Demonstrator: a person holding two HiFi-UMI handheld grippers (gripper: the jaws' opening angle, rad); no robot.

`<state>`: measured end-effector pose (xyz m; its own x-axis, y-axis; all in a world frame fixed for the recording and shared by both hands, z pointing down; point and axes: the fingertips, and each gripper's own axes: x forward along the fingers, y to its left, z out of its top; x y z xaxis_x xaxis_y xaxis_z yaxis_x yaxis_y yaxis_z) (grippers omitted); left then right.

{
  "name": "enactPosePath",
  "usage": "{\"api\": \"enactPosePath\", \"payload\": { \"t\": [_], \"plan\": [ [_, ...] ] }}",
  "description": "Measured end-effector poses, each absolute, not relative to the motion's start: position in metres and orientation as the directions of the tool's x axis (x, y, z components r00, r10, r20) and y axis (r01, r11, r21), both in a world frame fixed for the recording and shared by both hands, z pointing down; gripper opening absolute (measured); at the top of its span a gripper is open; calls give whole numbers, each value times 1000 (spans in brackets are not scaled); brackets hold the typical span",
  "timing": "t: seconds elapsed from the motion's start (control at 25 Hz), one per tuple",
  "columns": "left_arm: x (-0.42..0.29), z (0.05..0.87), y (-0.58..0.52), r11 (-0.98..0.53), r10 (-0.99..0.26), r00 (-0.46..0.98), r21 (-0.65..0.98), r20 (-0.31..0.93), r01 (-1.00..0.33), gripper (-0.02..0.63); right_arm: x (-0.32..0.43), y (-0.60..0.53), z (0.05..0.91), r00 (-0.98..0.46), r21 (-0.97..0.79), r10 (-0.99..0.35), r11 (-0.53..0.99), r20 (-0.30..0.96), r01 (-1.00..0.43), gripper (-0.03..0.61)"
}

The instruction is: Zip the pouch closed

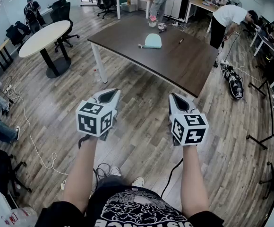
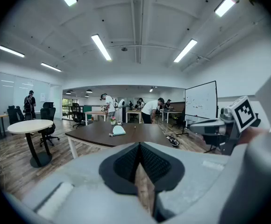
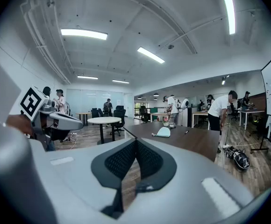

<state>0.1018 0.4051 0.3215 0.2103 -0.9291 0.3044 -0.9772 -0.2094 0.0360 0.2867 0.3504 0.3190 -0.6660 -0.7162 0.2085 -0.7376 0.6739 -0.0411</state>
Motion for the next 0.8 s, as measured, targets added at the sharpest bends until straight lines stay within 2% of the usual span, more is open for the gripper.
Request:
{"api": "enactPosePath", "payload": {
  "t": [0.4, 0.8],
  "plan": [
    [76, 327, 398, -218, -925, 221, 45, 309, -975, 3, 268, 348, 327, -639, -52, -735, 646, 227, -761, 3],
    [36, 328, 355, -279, -912, 284, 62, 297, -958, 38, 238, 317, 329, -583, -54, -778, 588, 236, -807, 60]
  ]
}}
